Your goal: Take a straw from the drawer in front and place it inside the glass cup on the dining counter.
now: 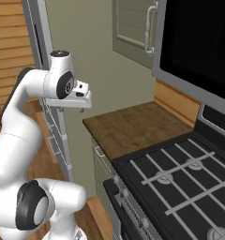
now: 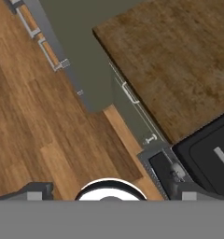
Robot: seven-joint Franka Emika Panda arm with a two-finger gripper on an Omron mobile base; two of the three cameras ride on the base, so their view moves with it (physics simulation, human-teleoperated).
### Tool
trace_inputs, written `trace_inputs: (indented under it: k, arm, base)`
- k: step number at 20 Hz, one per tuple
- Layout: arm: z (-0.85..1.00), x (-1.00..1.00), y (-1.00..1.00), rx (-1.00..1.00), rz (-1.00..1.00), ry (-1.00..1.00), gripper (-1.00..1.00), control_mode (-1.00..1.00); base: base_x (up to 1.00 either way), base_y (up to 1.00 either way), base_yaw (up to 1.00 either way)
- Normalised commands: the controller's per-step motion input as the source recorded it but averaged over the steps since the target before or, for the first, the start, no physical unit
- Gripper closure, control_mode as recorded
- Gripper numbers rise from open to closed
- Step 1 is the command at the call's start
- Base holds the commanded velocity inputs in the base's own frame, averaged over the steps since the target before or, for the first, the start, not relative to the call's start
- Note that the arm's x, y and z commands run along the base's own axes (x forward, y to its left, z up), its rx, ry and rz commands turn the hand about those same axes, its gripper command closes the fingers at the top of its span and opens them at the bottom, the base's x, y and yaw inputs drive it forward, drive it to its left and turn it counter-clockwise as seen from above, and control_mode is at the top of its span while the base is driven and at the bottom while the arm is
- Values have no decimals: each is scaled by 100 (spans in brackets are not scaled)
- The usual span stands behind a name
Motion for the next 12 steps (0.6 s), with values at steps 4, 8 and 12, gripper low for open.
trace_inputs:
  k: [4,8,12]
  arm:
    - [0,0,0,0,0,0,-100,100]
    - [0,0,0,0,0,0,-100,100]
    - [-12,0,0,-4,0,1,-100,-100]
  base:
    - [-12,-29,3]
    - [0,0,0]
    - [0,0,0]
